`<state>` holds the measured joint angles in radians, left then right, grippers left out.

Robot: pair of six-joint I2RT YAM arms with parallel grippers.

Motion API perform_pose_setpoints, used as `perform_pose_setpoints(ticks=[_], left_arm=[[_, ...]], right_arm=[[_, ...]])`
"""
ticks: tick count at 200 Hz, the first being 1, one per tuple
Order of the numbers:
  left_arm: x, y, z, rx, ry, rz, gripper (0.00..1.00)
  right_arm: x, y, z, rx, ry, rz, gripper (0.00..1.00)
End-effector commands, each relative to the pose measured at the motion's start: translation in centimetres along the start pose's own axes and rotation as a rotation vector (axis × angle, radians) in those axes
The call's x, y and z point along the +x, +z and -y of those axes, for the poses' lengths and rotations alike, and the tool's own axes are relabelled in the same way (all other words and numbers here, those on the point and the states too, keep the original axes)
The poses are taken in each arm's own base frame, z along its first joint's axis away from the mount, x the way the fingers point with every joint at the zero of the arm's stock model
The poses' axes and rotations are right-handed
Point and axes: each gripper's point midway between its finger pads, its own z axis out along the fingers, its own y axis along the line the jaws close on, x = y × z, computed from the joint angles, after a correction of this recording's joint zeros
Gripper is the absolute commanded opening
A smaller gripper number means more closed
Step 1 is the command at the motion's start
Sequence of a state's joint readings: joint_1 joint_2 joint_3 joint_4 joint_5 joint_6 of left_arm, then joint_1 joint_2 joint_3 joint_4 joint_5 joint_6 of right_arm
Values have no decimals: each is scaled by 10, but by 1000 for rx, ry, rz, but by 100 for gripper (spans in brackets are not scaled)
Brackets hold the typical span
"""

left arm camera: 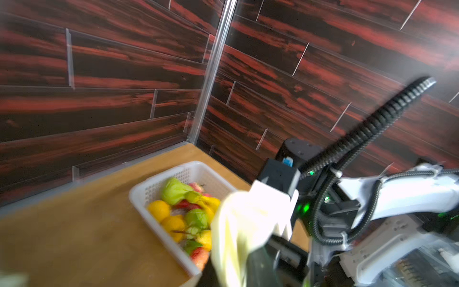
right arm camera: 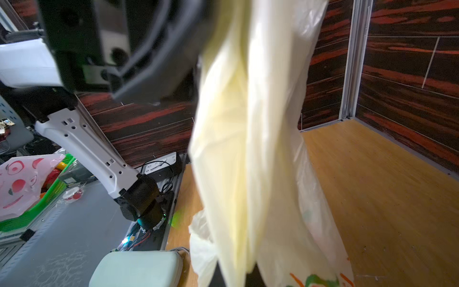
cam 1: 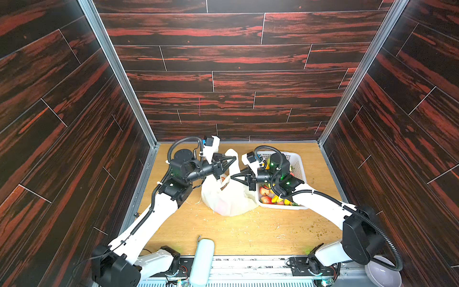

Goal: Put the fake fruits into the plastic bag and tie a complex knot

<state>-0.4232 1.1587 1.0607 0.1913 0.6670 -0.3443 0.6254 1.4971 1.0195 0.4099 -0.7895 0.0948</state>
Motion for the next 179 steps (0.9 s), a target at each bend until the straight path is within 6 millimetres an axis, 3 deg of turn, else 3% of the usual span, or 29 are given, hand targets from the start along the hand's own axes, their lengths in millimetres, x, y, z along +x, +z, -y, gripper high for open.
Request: perform_pose_setpoints(ticks=[1,40,68,89,117,179], left_arm=[[-36,-32,16,-52,117,79,41],[-30,-79,-1,-212,132,91,59],[-3,-96,-12,-277,135,85,69],[28,-98,-26,-301,112,62,74],[51,-94,-45,-305,80,47,77],[59,-71,-57,-158,95,59,75]], right_arm=[[5,-12,4,9,13,-13,0],[3,-25,5,14,-2,-9,0],[3,-27,3,4,-13,-7,0],[1,-28,1,-7,-17,-6,0],[0,-28,-2,-23,-17,-6,0],[0,-27,-3,-35,-12,-9,0]])
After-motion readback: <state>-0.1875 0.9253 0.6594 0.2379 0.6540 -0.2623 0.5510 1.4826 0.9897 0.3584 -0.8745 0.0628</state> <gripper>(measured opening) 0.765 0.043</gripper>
